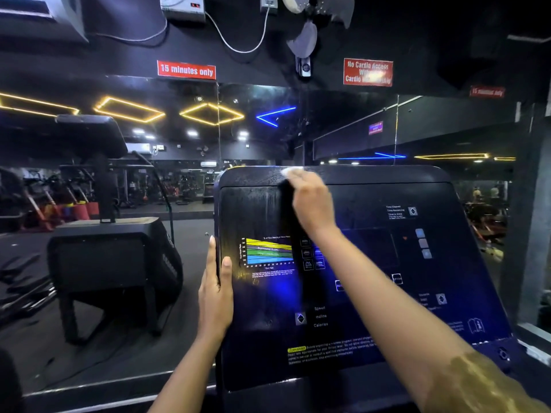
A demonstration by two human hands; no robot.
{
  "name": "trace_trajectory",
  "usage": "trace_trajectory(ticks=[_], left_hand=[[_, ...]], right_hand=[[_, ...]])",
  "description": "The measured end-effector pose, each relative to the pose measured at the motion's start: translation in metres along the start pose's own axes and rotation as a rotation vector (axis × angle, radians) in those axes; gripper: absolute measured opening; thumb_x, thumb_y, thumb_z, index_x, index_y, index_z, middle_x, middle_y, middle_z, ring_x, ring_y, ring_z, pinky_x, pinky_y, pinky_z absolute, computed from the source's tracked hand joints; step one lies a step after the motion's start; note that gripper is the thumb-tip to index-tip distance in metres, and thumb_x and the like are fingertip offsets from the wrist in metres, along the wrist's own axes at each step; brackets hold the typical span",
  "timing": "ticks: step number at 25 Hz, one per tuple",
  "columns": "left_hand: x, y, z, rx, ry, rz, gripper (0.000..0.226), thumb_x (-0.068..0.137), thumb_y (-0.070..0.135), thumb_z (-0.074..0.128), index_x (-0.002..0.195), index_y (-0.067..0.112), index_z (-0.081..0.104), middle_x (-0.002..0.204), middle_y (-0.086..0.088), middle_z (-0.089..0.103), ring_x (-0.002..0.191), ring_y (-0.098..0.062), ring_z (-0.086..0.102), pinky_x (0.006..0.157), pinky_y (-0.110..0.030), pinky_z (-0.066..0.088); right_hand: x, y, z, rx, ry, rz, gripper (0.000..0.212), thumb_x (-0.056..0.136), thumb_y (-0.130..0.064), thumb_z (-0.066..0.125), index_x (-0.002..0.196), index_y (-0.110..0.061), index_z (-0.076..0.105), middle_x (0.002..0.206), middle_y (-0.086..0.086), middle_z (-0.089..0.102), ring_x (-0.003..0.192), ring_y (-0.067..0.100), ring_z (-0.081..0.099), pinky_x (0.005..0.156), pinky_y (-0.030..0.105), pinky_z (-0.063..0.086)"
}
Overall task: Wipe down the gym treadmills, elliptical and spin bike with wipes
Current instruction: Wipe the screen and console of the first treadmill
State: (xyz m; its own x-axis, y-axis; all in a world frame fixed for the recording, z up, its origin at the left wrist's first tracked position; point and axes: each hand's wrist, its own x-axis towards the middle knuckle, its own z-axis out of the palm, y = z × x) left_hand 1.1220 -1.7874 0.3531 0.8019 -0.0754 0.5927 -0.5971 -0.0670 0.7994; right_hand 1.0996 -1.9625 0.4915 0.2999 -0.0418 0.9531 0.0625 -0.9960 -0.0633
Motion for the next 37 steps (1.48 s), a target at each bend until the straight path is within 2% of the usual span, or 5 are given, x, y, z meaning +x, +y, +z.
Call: trace_trajectory(ticks=[5, 12, 17, 21, 37], left_hand=[[0.002, -0.004, 0.0, -0.007, 0.002, 0.009, 0.07, 0.077, 0.072, 0.021, 0.143, 0.05, 0.012, 0.151, 0.004, 0.033, 0.136, -0.021, 0.036, 0.111, -0.04, 0.028], [0.004, -0.005, 0.0, -0.009, 0.026, 0.041, 0.078, 0.074, 0.073, 0.02, 0.146, 0.043, 0.017, 0.152, 0.009, 0.031, 0.134, -0.011, 0.034, 0.107, -0.03, 0.028], [0.003, 0.003, 0.0, -0.078, -0.01, 0.022, 0.063, 0.085, 0.061, 0.02, 0.145, 0.042, 0.016, 0.146, 0.022, 0.023, 0.136, -0.003, 0.025, 0.106, -0.02, 0.02], [-0.012, -0.006, -0.005, -0.216, -0.082, -0.019, 0.072, 0.067, 0.092, 0.024, 0.132, 0.06, 0.019, 0.153, 0.017, 0.021, 0.138, 0.004, 0.022, 0.117, -0.026, 0.015], [-0.065, -0.023, -0.002, 0.015, 0.005, 0.047, 0.079, 0.075, 0.086, 0.012, 0.144, 0.046, 0.01, 0.13, 0.041, 0.019, 0.115, 0.029, 0.019, 0.101, -0.012, 0.019]], right_hand=[[-0.009, 0.034, -0.015, -0.196, -0.059, 0.373, 0.04, 0.089, 0.005, 0.036, 0.121, -0.007, 0.056, 0.124, 0.008, 0.057, 0.108, 0.028, 0.049, 0.083, 0.036, 0.044], [0.002, -0.072, 0.026, -0.131, -0.21, -0.059, 0.034, 0.093, -0.001, 0.035, 0.123, -0.001, 0.051, 0.125, 0.012, 0.052, 0.113, 0.026, 0.046, 0.078, 0.032, 0.047], [-0.05, -0.067, 0.027, -0.092, -0.209, -0.359, 0.041, 0.079, -0.009, 0.035, 0.104, -0.007, 0.067, 0.099, 0.006, 0.064, 0.076, 0.019, 0.058, 0.037, 0.024, 0.042], [-0.116, -0.064, 0.009, -0.055, -0.213, -0.559, 0.04, 0.076, -0.011, 0.041, 0.104, -0.006, 0.069, 0.102, 0.007, 0.067, 0.083, 0.017, 0.055, 0.054, 0.023, 0.049], [-0.207, -0.009, -0.043, 0.124, -0.345, -0.444, 0.037, 0.084, -0.005, 0.04, 0.109, -0.01, 0.066, 0.111, 0.005, 0.064, 0.1, 0.016, 0.048, 0.042, 0.028, 0.051]])
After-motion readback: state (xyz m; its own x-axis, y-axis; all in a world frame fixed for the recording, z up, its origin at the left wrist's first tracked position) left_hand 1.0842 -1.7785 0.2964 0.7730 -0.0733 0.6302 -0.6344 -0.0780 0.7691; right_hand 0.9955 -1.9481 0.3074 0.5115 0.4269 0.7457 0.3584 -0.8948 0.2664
